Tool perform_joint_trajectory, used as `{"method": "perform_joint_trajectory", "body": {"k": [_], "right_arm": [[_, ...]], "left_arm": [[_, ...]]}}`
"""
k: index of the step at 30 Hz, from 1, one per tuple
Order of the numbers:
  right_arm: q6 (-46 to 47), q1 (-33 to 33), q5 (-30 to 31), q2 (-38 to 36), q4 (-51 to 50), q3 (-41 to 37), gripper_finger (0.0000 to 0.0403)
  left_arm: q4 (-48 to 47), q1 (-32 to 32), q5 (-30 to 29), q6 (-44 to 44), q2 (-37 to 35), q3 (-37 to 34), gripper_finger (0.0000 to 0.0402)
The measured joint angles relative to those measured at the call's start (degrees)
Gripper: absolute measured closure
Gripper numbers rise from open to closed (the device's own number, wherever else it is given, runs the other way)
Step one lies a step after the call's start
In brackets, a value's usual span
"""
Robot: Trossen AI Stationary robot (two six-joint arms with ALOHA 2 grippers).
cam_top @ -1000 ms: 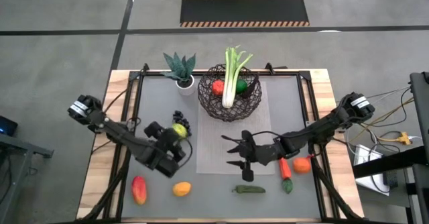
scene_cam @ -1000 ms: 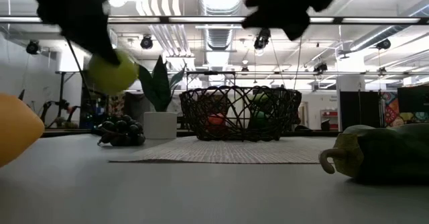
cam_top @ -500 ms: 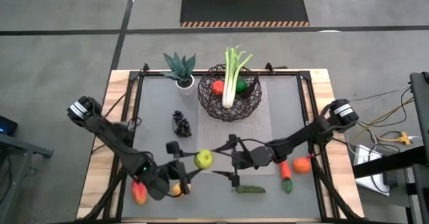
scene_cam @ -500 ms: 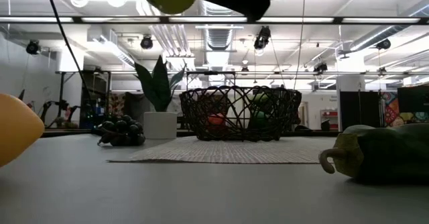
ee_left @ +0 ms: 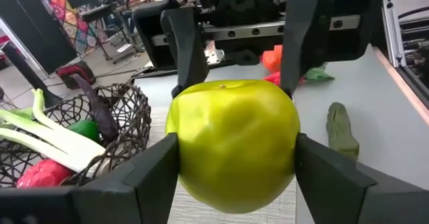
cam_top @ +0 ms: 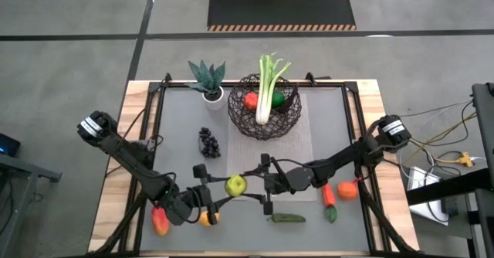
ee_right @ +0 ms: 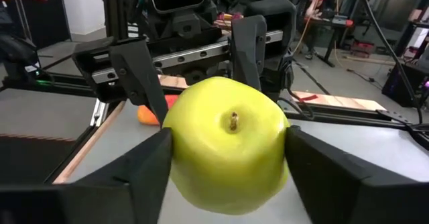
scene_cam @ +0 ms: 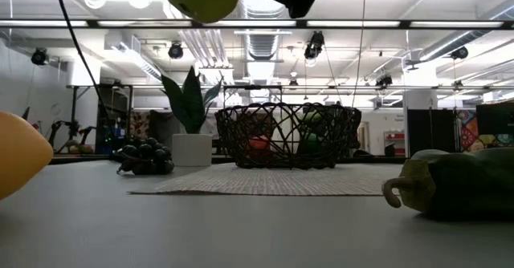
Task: Build produce basket
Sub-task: Put the yellow apple into the black wire basket
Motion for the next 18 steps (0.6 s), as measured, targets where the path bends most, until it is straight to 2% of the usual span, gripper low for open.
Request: {"method": "perform_joint_trajectory", "body": {"k": [5, 14, 18], "right_arm": [[-0.15, -0.13, -0.04, 0.0, -0.01, 0.0, 0.0202], [-0.03, -0.13, -0.04, 0.0, -0.19, 0.0, 0.0203], [0.9, -0.15, -0.09, 0.0, -0.22, 0.0, 0.0203]], "left_arm": [[0.76, 0.13, -0.35, 0.51, 0.0, -0.03, 0.0157], [0.87, 0.24, -0.46, 1.2, 0.0, -0.12, 0.0157], [0.98, 0.26, -0.43, 0.2, 0.0, -0.14, 0.014]]}}
